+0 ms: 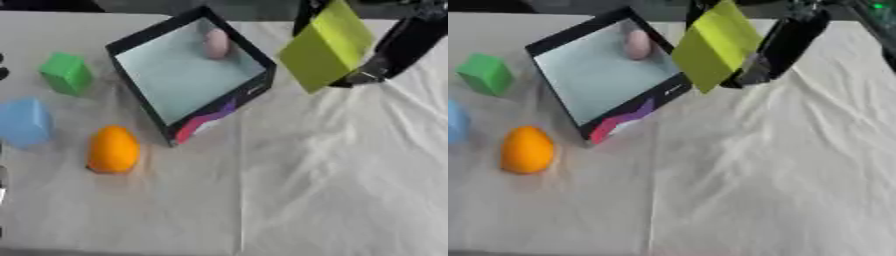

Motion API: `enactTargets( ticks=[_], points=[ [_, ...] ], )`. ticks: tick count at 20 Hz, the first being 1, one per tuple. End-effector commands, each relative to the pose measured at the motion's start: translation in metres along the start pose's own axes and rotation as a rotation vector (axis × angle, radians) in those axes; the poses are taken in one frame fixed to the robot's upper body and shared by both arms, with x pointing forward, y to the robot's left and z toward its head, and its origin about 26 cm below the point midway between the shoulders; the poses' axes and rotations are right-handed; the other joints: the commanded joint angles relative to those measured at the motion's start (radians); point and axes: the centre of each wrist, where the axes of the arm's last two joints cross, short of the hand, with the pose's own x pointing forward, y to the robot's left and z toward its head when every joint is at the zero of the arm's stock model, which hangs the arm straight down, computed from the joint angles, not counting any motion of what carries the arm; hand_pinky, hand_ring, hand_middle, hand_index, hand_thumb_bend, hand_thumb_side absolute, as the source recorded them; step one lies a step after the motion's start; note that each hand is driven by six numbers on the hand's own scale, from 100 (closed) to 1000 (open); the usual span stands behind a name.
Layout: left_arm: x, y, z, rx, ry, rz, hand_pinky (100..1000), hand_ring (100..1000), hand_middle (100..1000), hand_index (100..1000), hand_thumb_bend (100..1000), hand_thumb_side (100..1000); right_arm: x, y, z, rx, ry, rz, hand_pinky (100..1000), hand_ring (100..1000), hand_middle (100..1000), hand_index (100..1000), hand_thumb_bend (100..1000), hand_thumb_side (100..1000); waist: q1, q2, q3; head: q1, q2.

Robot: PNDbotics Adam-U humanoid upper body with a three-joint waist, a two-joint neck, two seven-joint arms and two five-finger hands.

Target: Pick up objects on the table and place them in the box.

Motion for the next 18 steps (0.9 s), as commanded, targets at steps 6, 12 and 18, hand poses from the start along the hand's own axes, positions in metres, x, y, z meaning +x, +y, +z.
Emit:
enactTargets(
  ticks=[6, 12, 18],
  points=[
    [0.013, -0.004, -0.01, 0.015, -0.053, 0.03, 825, 795, 809, 807, 176, 708, -0.046, 0.018, -0.08, 0.052, 0.112, 0.02, 765, 651, 591, 694, 371, 201, -0.009, -0.026, 0.028, -0.029, 0.002],
    [0.018, -0.01, -0.013, 0.056, -0.089, 0.056, 837, 811, 814, 806, 191, 695, -0.062, 0.031, -0.114, 0.031, 0.167, 0.016, 767, 650, 592, 695, 349, 185, -0.008, -0.015, 0.051, -0.053, -0.003],
    [0.024, -0.015, -0.017, 0.082, -0.121, 0.069, 857, 813, 814, 805, 197, 682, -0.067, 0.053, -0.136, 0.021, 0.199, -0.009, 768, 653, 595, 700, 343, 179, -0.008, -0.006, 0.073, -0.07, -0.008]
  ],
)
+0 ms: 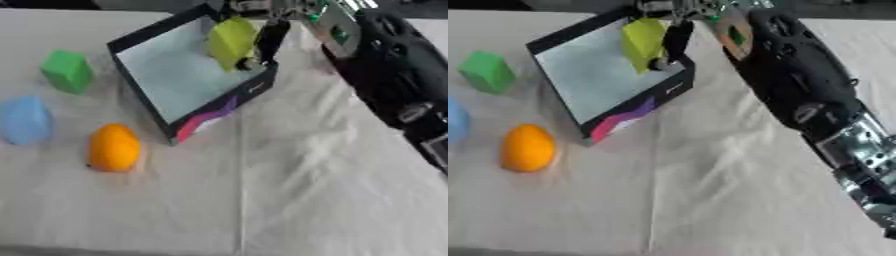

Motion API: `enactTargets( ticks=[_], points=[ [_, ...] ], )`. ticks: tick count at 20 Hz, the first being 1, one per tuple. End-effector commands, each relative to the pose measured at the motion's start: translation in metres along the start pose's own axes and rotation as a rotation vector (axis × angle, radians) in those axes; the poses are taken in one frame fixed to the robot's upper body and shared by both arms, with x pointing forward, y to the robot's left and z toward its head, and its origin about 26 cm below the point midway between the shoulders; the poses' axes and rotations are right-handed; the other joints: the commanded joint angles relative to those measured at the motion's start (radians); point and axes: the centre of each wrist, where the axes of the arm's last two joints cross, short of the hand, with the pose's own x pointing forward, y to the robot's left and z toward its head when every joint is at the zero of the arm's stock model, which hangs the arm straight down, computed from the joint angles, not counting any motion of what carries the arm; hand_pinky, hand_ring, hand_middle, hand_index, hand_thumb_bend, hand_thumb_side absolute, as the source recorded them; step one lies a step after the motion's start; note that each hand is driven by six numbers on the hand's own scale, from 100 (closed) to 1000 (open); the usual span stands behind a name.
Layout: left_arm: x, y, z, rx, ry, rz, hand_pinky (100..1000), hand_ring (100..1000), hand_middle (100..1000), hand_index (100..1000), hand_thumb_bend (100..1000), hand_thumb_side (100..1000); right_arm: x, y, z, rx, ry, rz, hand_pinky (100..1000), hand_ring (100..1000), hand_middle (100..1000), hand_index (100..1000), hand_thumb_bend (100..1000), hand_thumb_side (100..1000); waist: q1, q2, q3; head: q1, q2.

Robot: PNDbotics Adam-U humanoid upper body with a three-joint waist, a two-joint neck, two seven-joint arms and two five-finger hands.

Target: Pick up objects on the table and place them in the box.

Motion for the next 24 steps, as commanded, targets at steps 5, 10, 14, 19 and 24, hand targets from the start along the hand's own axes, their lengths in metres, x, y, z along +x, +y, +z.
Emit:
enactTargets(
  ticks=[5, 10, 14, 19, 24],
  points=[
    [0.012, -0.004, -0.008, 0.017, -0.061, -0.006, 860, 811, 813, 803, 198, 678, -0.002, 0.009, -0.013, -0.014, 0.042, 0.014, 786, 693, 633, 738, 391, 203, -0.008, -0.005, 0.011, -0.014, -0.013],
    [0.012, -0.004, -0.008, 0.018, -0.062, -0.006, 856, 812, 815, 804, 201, 675, -0.003, 0.019, -0.017, 0.012, 0.065, 0.057, 861, 850, 833, 910, 441, 321, -0.008, -0.004, 0.011, -0.015, -0.012],
    [0.011, -0.003, -0.007, 0.032, -0.058, -0.01, 856, 822, 828, 808, 205, 674, -0.006, 0.013, -0.013, -0.002, 0.083, 0.099, 880, 879, 866, 939, 458, 445, -0.008, -0.005, 0.007, -0.011, -0.009],
    [0.009, -0.001, -0.006, 0.045, -0.051, -0.018, 856, 826, 832, 809, 211, 666, -0.01, -0.002, -0.003, -0.047, 0.087, 0.102, 897, 891, 877, 955, 449, 389, -0.009, -0.008, 0.001, -0.004, -0.009],
    [0.007, 0.001, -0.006, 0.083, -0.034, -0.009, 854, 827, 833, 811, 225, 663, -0.017, -0.013, 0.008, -0.062, 0.075, 0.049, 900, 872, 862, 949, 436, 369, -0.009, -0.009, -0.005, 0.0, -0.009]
  ],
)
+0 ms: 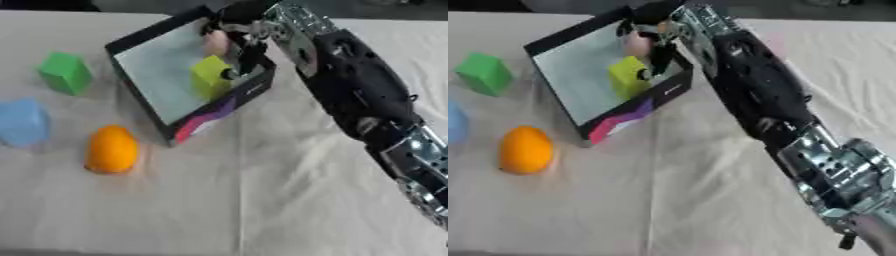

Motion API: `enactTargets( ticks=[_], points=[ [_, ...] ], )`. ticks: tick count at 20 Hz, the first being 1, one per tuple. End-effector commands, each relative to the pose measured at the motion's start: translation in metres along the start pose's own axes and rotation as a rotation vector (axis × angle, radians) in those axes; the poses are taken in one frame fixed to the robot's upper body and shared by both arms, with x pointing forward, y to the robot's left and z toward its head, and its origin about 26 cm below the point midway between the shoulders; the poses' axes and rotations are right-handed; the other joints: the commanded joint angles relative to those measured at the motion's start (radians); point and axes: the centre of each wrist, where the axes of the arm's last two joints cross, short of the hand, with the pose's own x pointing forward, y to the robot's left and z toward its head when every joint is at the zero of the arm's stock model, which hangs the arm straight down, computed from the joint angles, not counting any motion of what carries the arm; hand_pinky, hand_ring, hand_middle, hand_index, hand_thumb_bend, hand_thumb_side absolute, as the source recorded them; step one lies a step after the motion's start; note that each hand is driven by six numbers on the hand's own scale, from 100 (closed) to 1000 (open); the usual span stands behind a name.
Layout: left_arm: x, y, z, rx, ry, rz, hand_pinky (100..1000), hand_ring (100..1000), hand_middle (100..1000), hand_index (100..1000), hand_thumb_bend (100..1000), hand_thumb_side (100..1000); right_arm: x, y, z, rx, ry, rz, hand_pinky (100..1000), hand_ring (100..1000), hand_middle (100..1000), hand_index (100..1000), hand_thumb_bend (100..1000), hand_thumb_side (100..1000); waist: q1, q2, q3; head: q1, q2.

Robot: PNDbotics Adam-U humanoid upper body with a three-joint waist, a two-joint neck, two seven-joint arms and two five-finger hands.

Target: Pick up objects on the table and place them in the box.

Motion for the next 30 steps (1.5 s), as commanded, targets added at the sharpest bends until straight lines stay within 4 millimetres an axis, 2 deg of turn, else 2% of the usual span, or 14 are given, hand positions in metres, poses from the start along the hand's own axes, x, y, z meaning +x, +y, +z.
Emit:
enactTargets(
  ticks=[1, 6, 11, 16, 20, 26, 30],
  points=[
    [0.006, 0.004, -0.006, 0.02, -0.021, 0.0, 853, 825, 831, 808, 221, 666, -0.01, -0.025, 0.016, -0.055, 0.017, 0.003, 899, 870, 861, 949, 434, 355, -0.007, -0.009, -0.002, 0.004, -0.006],
    [0.004, 0.006, -0.004, 0.017, -0.012, -0.011, 852, 821, 827, 805, 212, 672, -0.022, -0.042, 0.038, -0.113, 0.036, -0.019, 894, 864, 855, 941, 432, 294, -0.008, -0.012, -0.013, 0.013, -0.005],
    [0.003, 0.009, -0.003, -0.001, -0.006, -0.029, 852, 821, 827, 804, 208, 673, -0.054, -0.046, 0.07, -0.146, 0.117, -0.098, 890, 861, 844, 912, 429, 235, -0.009, -0.015, -0.028, 0.025, -0.002],
    [0.001, 0.013, -0.002, -0.009, 0.0, -0.048, 852, 821, 827, 804, 202, 675, -0.101, -0.034, 0.108, -0.142, 0.285, -0.223, 892, 868, 850, 914, 427, 198, -0.012, -0.019, -0.041, 0.032, 0.002],
    [0.001, 0.015, -0.002, -0.012, -0.002, -0.054, 851, 820, 825, 804, 202, 673, -0.127, -0.019, 0.131, -0.117, 0.389, -0.273, 897, 878, 860, 925, 426, 196, -0.013, -0.02, -0.048, 0.038, 0.004],
    [0.002, 0.015, -0.002, -0.014, -0.004, -0.055, 850, 820, 823, 804, 200, 672, -0.141, 0.0, 0.143, -0.065, 0.452, -0.295, 899, 885, 867, 930, 426, 205, -0.011, -0.018, -0.049, 0.041, -0.003],
    [0.002, 0.015, -0.002, -0.014, -0.006, -0.053, 850, 820, 820, 804, 197, 672, -0.144, 0.007, 0.147, -0.003, 0.451, -0.257, 903, 895, 875, 932, 429, 256, -0.013, -0.014, -0.048, 0.042, -0.007]
  ],
)
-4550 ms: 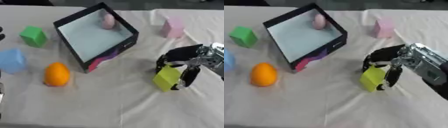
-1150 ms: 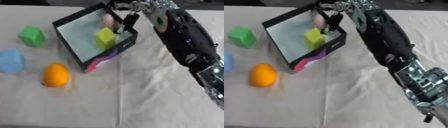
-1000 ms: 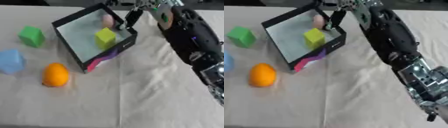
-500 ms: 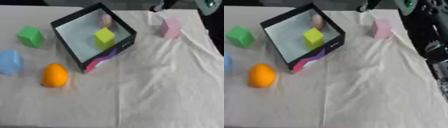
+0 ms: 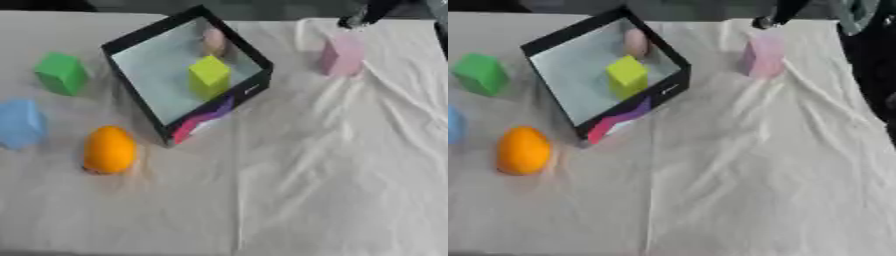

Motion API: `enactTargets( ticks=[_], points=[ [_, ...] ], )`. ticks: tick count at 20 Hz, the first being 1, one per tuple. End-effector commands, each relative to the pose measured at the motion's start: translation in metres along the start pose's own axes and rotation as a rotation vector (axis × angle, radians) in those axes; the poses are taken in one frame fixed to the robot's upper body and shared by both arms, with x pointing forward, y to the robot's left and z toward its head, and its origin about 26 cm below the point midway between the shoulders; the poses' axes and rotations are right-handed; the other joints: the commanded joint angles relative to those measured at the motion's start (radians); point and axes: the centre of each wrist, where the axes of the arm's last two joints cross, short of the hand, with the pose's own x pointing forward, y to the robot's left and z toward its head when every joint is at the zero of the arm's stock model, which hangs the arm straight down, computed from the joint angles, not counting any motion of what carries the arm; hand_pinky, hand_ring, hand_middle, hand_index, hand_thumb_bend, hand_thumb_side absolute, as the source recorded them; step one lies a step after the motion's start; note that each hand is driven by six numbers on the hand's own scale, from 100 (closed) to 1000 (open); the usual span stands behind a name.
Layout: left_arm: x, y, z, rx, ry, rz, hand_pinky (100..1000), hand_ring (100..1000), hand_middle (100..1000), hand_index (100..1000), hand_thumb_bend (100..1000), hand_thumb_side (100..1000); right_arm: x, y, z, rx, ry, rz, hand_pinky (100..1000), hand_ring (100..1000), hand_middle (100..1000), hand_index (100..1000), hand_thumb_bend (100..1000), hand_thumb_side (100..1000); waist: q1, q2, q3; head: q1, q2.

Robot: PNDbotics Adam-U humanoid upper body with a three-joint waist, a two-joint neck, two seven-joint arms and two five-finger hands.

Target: Pick up objects on the table and place them in the box.

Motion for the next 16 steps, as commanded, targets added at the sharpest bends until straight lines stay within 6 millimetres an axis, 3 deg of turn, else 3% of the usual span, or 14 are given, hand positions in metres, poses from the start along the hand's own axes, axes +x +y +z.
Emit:
enactTargets(
  ticks=[1, 8, 16],
  points=[
    [0.008, 0.003, -0.007, -0.009, -0.037, -0.015, 850, 820, 820, 804, 198, 672, -0.012, -0.013, 0.013, 0.007, 0.032, 0.066, 904, 896, 877, 933, 429, 259, -0.012, -0.014, 0.001, 0.004, -0.008],
    [0.008, 0.002, -0.007, -0.02, -0.035, -0.012, 849, 819, 816, 801, 195, 676, -0.022, -0.004, 0.015, 0.116, 0.017, 0.079, 912, 907, 887, 938, 425, 221, -0.014, -0.005, 0.006, 0.005, -0.017],
    [0.011, -0.002, -0.009, -0.038, -0.044, -0.004, 850, 820, 810, 798, 189, 681, -0.03, -0.006, 0.02, 0.131, 0.043, 0.084, 915, 914, 886, 934, 426, 246, -0.017, 0.016, 0.021, -0.007, -0.035]
  ],
)
